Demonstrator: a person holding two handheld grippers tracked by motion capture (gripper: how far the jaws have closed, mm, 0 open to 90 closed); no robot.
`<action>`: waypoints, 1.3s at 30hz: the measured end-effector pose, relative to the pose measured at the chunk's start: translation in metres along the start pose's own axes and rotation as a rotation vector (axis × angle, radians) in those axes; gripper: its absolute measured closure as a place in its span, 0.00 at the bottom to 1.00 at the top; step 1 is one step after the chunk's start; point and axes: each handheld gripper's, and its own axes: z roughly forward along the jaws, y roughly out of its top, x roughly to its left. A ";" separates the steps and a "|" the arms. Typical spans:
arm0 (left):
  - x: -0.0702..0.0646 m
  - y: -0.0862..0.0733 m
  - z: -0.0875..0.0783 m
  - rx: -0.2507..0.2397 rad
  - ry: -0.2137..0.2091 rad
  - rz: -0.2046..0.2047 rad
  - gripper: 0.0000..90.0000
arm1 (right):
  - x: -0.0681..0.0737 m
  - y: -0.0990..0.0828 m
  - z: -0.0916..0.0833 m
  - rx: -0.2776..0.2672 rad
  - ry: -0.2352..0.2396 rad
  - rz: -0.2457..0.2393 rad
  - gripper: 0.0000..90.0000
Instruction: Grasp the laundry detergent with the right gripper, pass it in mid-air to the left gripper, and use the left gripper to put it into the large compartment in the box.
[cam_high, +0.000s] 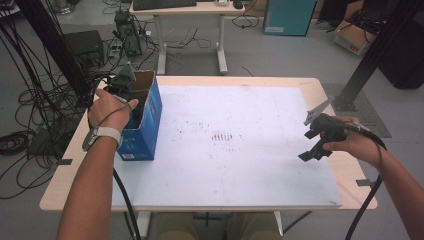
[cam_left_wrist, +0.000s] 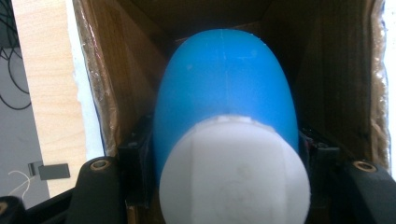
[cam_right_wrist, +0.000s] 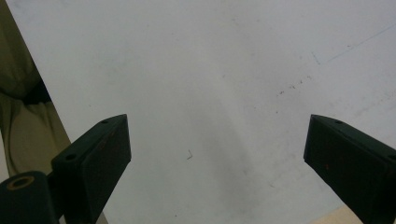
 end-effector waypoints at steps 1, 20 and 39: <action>0.000 0.000 0.000 0.000 -0.002 -0.002 0.41 | 0.000 0.000 0.000 -0.001 0.001 0.000 0.08; 0.002 0.000 0.002 -0.002 -0.045 -0.009 0.30 | -0.001 -0.003 -0.003 -0.002 -0.002 0.007 0.08; 0.005 -0.002 -0.017 -0.034 -0.091 0.037 0.21 | 0.001 -0.006 -0.010 0.009 -0.016 0.004 0.08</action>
